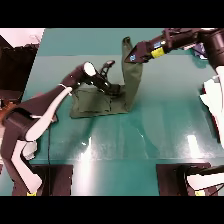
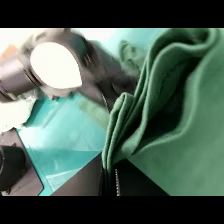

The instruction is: Fold the shirts.

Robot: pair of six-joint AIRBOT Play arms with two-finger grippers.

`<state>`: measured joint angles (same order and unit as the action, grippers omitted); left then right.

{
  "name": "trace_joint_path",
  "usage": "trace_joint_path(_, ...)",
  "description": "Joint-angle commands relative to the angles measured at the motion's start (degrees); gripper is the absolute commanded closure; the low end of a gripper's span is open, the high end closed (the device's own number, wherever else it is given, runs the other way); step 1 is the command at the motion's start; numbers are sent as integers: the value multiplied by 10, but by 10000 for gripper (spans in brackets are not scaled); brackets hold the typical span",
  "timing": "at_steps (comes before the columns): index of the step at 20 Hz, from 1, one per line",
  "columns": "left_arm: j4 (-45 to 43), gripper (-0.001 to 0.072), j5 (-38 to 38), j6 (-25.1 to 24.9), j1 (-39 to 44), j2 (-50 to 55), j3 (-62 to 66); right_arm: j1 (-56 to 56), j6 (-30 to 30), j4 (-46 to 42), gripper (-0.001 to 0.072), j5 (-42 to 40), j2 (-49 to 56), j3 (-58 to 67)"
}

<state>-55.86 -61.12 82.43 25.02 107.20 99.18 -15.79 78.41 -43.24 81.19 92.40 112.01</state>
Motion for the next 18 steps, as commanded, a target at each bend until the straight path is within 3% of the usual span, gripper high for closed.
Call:
trace_joint_path(1, -87, 681, -45, -6, -67, -81, 2, -42, 2, 0, 696, -25, 30, 14)
trace_joint_path(5, -164, 681, -109, -48, -163, -194, 2, -102, -12, 1, 695, -88, 69, 14)
trace_joint_path(10, -187, 681, -130, -46, -238, -278, 2, -196, -68, 2, 690, -225, 148, 14)
trace_joint_path(11, -187, 681, -131, -46, -242, -284, 2, -215, -98, 2, 652, -258, 163, 15)
trace_joint_path(12, -187, 681, -135, -46, -242, -287, 2, -234, -134, 2, 412, -286, 175, 15)
trace_joint_path(13, -186, 681, -143, -47, -242, -287, 2, -247, -151, 1, 223, -301, 181, 16)
trace_joint_path(14, -186, 681, -153, -47, -242, -287, 2, -254, -156, -3, 170, -301, 180, 17)
trace_joint_path(18, -187, 681, -176, -49, -242, -287, 2, -215, -127, -68, 181, -160, 141, 16)
